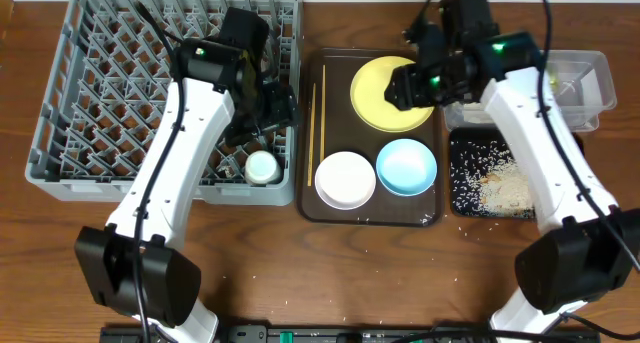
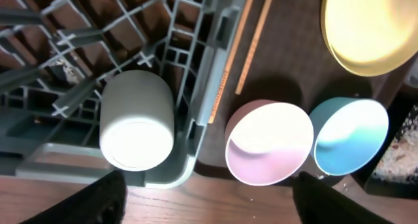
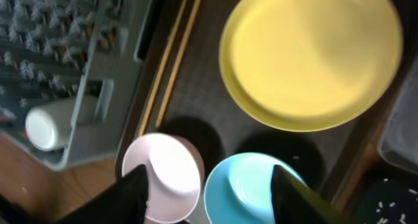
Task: Sort waste into correct bins and load items into the dishwasher
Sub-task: 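Reach the left gripper to the white bowl and grasp its rim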
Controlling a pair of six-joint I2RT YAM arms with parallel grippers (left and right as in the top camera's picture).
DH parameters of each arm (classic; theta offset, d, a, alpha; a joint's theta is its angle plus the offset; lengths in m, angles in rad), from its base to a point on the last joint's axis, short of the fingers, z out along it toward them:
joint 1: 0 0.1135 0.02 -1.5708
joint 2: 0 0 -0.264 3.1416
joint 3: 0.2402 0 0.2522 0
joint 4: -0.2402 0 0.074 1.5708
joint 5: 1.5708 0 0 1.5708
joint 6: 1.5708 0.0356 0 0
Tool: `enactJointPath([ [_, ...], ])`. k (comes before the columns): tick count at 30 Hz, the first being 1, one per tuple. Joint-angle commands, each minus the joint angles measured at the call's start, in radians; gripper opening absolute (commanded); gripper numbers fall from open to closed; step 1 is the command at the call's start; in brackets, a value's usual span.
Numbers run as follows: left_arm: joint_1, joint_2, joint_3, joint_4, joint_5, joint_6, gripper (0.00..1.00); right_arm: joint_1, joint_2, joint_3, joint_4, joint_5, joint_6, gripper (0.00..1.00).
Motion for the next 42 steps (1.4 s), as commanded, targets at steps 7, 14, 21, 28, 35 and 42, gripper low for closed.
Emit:
enactJointPath([
  [7,-0.126,0.010,-0.006,0.029,-0.035,-0.018,0.79,-0.002,-0.004,0.002,0.002,0.081,0.079,0.58],
  [14,-0.262,0.034,-0.091,0.036,-0.162,-0.183,0.75,-0.111,-0.006,0.002,-0.012,0.024,0.078,0.68],
  [21,-0.348,0.034,-0.245,0.113,-0.233,-0.369,0.71,-0.140,-0.006,0.002,-0.005,0.046,0.070,0.76],
  [28,-0.367,0.034,-0.435,0.331,-0.223,-0.483,0.63,-0.124,-0.005,0.000,-0.025,0.072,0.037,0.81],
  [35,-0.367,0.034,-0.573,0.513,-0.213,-0.557,0.48,-0.123,-0.005,0.000,-0.039,0.091,0.025,0.83],
  [42,-0.369,0.034,-0.632,0.650,-0.218,-0.556,0.38,-0.122,-0.005,0.000,-0.039,0.098,0.025,0.85],
])
